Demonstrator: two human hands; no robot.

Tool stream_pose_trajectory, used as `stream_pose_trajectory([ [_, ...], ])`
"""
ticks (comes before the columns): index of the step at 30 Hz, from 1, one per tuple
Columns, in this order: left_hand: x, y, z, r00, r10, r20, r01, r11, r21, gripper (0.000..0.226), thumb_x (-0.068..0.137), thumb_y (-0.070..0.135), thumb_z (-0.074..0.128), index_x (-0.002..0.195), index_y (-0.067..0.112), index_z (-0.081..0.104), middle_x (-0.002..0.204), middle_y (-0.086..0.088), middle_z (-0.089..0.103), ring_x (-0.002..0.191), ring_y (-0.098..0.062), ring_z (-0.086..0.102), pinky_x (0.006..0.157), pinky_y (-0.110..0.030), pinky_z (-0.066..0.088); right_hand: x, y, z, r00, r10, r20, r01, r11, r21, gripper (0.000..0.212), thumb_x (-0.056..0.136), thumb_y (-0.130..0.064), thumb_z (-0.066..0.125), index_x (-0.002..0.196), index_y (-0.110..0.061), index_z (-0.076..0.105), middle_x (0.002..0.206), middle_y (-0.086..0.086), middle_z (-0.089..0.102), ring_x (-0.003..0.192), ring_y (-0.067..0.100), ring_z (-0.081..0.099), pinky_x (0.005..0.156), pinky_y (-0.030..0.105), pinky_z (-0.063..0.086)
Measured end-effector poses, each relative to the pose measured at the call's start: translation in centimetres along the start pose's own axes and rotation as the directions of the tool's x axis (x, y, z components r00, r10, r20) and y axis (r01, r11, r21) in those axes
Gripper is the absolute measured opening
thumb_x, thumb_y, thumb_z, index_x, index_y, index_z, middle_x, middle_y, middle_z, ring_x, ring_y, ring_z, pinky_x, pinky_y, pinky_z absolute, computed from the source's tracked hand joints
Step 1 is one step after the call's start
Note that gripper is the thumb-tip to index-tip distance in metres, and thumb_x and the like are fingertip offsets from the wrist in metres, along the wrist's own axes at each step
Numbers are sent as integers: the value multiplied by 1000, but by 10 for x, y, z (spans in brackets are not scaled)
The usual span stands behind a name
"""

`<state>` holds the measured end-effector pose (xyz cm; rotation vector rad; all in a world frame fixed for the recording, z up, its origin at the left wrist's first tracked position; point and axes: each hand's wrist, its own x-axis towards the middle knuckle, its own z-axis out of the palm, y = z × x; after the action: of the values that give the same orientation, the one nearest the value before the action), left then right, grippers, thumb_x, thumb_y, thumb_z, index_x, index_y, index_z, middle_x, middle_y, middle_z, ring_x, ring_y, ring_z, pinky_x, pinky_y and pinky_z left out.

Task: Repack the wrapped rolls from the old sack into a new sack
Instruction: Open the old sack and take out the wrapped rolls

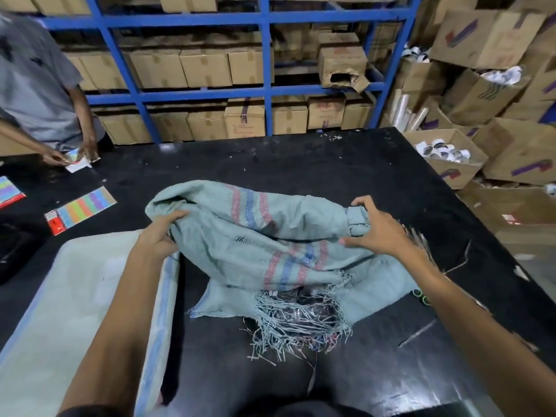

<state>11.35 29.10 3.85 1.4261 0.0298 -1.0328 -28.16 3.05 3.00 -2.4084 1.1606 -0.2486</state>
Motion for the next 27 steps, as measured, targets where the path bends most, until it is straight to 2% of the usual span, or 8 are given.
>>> stream_pose_trajectory([
  [7,-9,-23,30,978,-99,-183,52,968,-245,19,99,17,47,99,11,66,106,-4,68,92,-22,64,94,-39,53,10,-25,9,868,277,-412,-325,945,-48,24,97,-29,62,112,-11,66,116,16,59,114,39,54,98,50,40],
  [11,-28,-17,25,996,-63,-61,53,987,-150,40,96,35,48,122,15,71,121,-12,71,111,-33,67,105,-50,46,30,-29,-18,853,514,84,-453,651,609,18,95,-10,59,106,0,67,108,19,68,99,34,67,93,44,52],
  [16,-43,0,-38,995,-83,-52,80,995,-62,37,69,13,45,81,9,81,110,-12,73,97,-34,66,87,-44,48,21,8,-48,745,446,496,-638,263,723,24,82,-8,76,99,-22,67,75,-11,60,61,-12,60,66,12,48],
  [18,-44,1,-43,990,-105,-96,100,993,-60,40,70,17,41,74,11,81,102,-13,74,97,-33,64,85,-45,48,14,7,-47,810,298,505,-553,102,827,4,90,-20,61,89,-20,65,74,0,69,59,1,68,63,21,57],
  [20,-45,2,-40,993,-62,-96,59,998,-32,46,79,17,37,60,12,78,83,-12,76,87,-31,66,86,-43,46,19,1,-38,787,197,585,-575,-112,811,30,90,-32,54,84,-11,74,84,12,75,76,27,74,75,37,62],
  [23,-47,4,-41,998,35,44,-35,999,-16,36,74,5,42,72,11,77,98,-12,75,83,-30,74,89,-48,47,27,-2,-36,819,200,538,-572,201,796,53,74,-41,84,117,-12,73,123,15,70,116,33,66,106,48,48],
  [25,-42,4,-41,987,66,149,-75,995,59,42,63,4,63,103,8,74,122,-16,68,99,-31,72,93,-51,49,33,4,-34,850,336,406,-527,528,665,93,54,-36,98,132,-17,53,125,11,65,117,29,64,104,49,50],
  [27,-31,-7,-29,997,72,12,-73,969,237,77,65,27,88,130,11,50,130,-12,60,108,-28,67,95,-48,51,35,2,-29,889,422,178,-451,740,499,90,53,-34,99,122,-23,42,112,2,61,108,22,62,96,44,53],
])
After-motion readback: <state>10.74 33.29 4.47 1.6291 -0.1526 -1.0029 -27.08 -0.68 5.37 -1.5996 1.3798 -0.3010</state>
